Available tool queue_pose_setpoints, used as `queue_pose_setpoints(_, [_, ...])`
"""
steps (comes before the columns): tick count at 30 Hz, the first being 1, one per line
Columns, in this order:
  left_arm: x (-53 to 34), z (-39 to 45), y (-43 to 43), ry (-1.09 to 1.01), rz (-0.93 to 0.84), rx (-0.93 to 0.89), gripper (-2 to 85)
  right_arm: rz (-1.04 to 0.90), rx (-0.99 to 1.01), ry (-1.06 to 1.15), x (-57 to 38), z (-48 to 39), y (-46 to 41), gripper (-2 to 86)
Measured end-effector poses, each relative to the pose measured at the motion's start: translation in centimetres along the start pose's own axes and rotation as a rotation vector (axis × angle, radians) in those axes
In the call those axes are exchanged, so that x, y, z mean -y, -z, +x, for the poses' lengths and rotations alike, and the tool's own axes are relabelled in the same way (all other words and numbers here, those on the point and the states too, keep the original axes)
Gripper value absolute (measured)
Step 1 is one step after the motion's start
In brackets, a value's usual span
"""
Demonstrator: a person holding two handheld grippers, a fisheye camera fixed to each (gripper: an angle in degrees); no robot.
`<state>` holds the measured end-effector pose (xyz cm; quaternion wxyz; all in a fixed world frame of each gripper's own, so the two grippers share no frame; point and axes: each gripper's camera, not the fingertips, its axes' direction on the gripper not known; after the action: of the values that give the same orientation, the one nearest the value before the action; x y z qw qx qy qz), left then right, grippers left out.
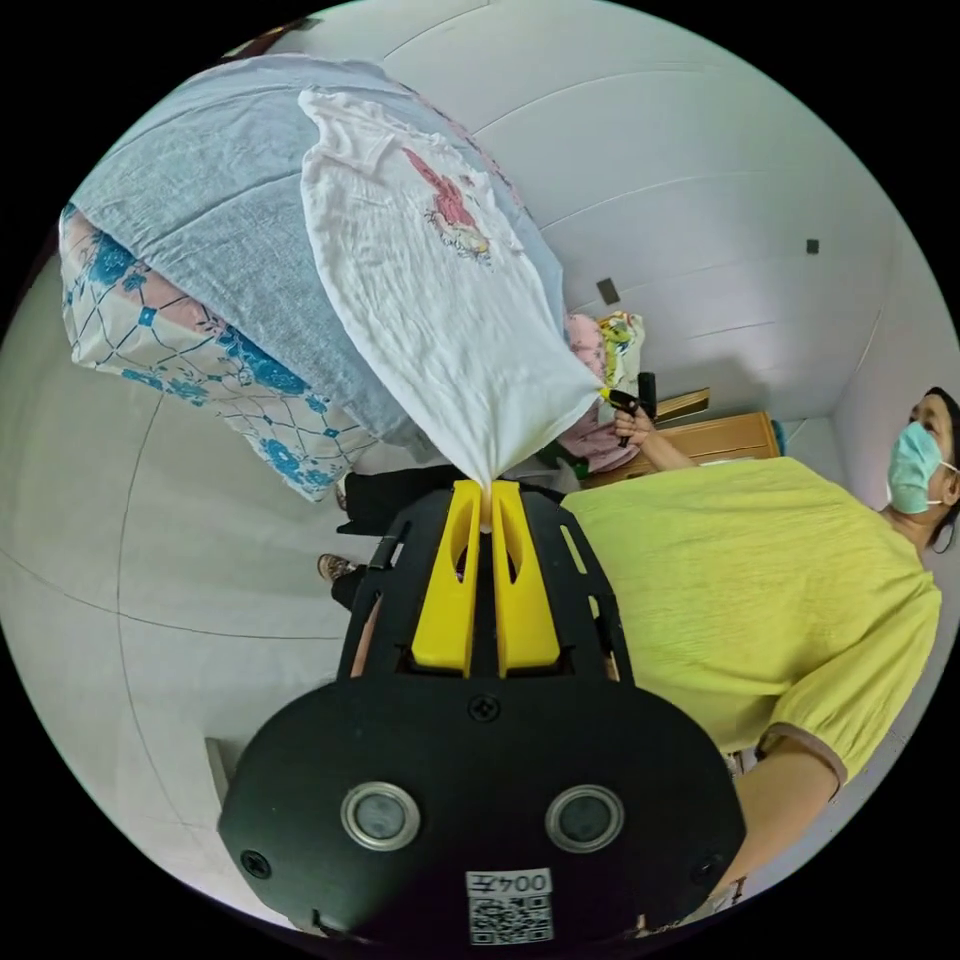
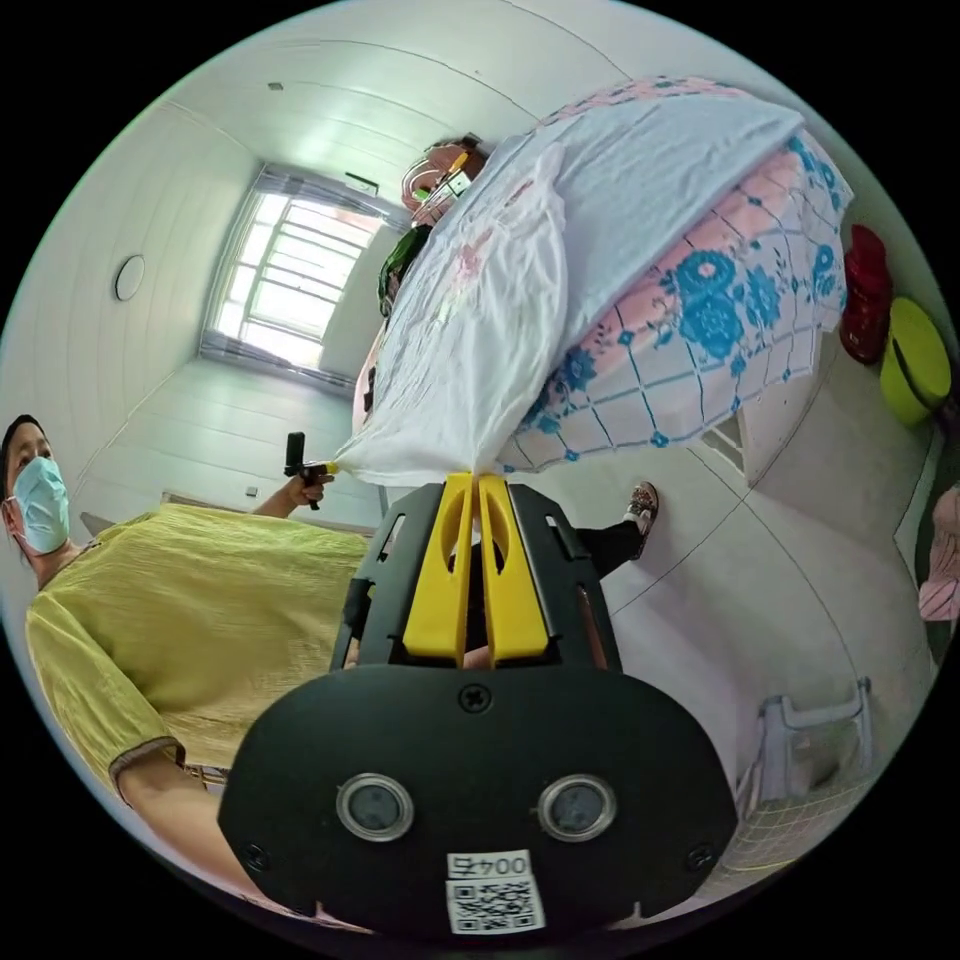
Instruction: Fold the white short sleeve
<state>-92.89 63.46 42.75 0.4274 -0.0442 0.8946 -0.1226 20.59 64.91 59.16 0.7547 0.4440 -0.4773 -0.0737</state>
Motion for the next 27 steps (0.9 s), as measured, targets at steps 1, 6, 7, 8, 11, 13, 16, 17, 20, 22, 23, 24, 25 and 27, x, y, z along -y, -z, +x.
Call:
queue_pose_setpoints(1, [0.5, -0.5, 0.9, 0.0, 0.025, -0.033, 2.0, -0.001, 0.0, 0.006, 0.8, -0.7, 0.8, -0.7])
queue_pose_setpoints(6, [3.0, -1.6, 5.2, -0.042, 0.15, -0.119, 1.8, 0.029, 0.003, 0.04, 4.4, -3.6, 3.7, -0.7])
queue_pose_setpoints(7, [3.9, -1.9, 6.4, -0.05, 0.174, -0.134, 1.8, 0.045, 0.008, 0.049, 5.5, -4.2, 4.5, -0.7])
queue_pose_setpoints(8, [5.0, -2.2, 7.5, -0.05, 0.195, -0.145, 1.8, 0.059, 0.016, 0.055, 6.7, -4.8, 5.2, -0.7])
queue_pose_setpoints(11, [8.4, -3.1, 10.4, -0.037, 0.241, -0.171, 1.8, 0.092, 0.03, 0.061, 10.4, -6.0, 6.8, -0.7])
queue_pose_setpoints(13, [10.8, -3.8, 12.1, -0.014, 0.26, -0.183, 1.7, 0.108, 0.035, 0.058, 13.0, -6.5, 7.5, -0.8])
queue_pose_setpoints(16, [15.5, -5.1, 15.0, 0.015, 0.306, -0.201, 1.7, 0.125, 0.052, 0.044, 18.3, -7.0, 8.4, -0.8])
queue_pose_setpoints(17, [17.6, -5.7, 16.2, 0.022, 0.326, -0.201, 1.7, 0.132, 0.059, 0.034, 20.7, -7.0, 8.7, -0.7])
queue_pose_setpoints(20, [23.1, -7.1, 18.9, 0.052, 0.372, -0.18, 1.8, 0.135, 0.064, 0.014, 27.0, -6.6, 9.1, -0.7])
queue_pose_setpoints(22, [26.5, -8.1, 20.2, 0.071, 0.396, -0.167, 1.8, 0.135, 0.057, 0.012, 30.9, -6.3, 9.1, -0.7])
queue_pose_setpoints(23, [28.8, -8.9, 21.0, 0.086, 0.407, -0.157, 1.8, 0.135, 0.051, 0.005, 33.6, -5.9, 9.1, -0.7])
queue_pose_setpoints(24, [29.8, -9.2, 21.3, 0.093, 0.413, -0.149, 1.8, 0.135, 0.052, 0.002, 34.9, -5.6, 9.0, -0.7])
queue_pose_setpoints(25, [32.0, -10.1, 22.0, 0.108, 0.424, -0.134, 1.8, 0.135, 0.055, -0.008, 37.5, -4.9, 8.9, -0.7])
queue_pose_setpoints(27, [35.1, -11.6, 22.8, 0.139, 0.44, -0.124, 1.8, 0.13, 0.054, -0.026, 41.3, -3.6, 8.5, -0.7])
